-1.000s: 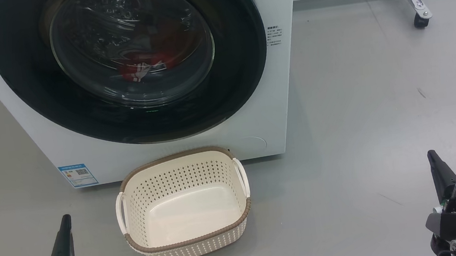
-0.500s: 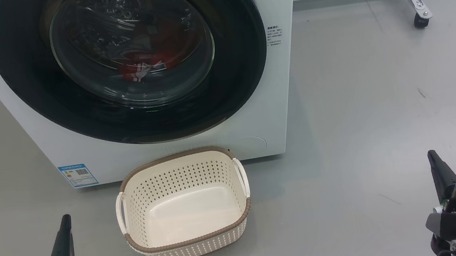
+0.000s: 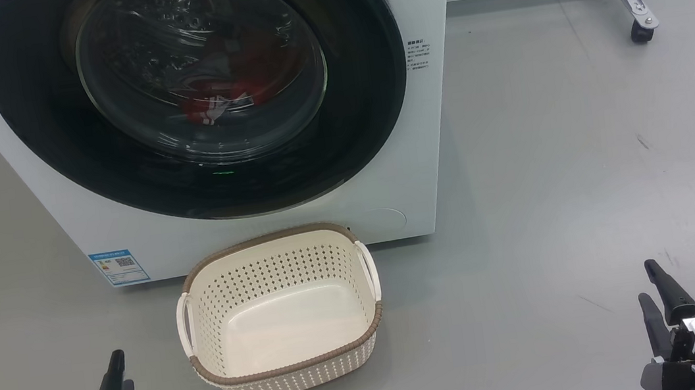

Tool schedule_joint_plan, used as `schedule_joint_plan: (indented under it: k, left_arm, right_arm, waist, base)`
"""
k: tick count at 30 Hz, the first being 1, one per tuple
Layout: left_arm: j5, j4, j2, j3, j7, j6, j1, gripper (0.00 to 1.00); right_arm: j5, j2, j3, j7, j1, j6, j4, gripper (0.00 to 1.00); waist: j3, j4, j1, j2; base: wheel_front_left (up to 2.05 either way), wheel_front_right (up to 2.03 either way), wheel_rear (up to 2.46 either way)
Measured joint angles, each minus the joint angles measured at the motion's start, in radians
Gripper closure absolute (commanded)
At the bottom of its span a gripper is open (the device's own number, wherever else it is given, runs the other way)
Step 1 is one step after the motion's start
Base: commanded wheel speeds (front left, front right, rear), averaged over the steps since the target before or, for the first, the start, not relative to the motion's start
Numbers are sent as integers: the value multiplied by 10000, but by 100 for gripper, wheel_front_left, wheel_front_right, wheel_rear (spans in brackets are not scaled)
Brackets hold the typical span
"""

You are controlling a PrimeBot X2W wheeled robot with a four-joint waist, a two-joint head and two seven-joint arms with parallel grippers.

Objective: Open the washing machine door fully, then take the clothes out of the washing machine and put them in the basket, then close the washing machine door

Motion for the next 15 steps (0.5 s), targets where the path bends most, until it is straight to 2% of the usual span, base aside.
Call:
schedule_joint_plan:
  k: [15]
  left_arm:
    - [169, -255, 2, -84, -397, 0, -40, 0]
  right_arm:
    - [-458, -27, 100, -389, -26, 0, -169, 0]
  waist:
    - [-1, 10, 0, 0]
  base:
    - [0, 0, 0]
